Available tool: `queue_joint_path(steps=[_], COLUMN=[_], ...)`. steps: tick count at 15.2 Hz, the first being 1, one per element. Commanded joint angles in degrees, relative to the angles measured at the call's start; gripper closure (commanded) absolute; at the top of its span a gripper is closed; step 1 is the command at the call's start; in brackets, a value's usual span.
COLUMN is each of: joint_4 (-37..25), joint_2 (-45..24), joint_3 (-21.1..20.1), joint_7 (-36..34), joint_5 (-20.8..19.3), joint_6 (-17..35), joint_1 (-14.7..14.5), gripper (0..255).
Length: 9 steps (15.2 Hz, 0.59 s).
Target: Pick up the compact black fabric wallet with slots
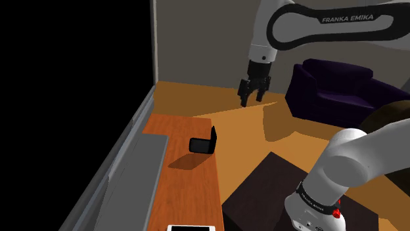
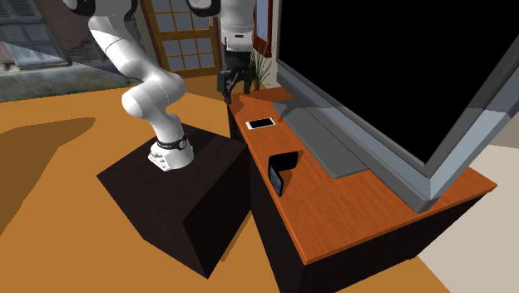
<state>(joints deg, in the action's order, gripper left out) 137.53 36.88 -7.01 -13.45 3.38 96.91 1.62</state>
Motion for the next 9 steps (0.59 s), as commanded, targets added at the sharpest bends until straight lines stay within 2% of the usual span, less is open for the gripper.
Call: queue_joint_path(steps=[1,9], joint_4=[1.40,3.03], joint_2=[-2.92,-16.83], joint_3=[-0.82,-4.16], joint_7=[-2.98,-15.41], joint_5=[0.42,1.09], joint_6=[4.48,20.38], joint_1=[0.95,4.23], gripper=[0,0])
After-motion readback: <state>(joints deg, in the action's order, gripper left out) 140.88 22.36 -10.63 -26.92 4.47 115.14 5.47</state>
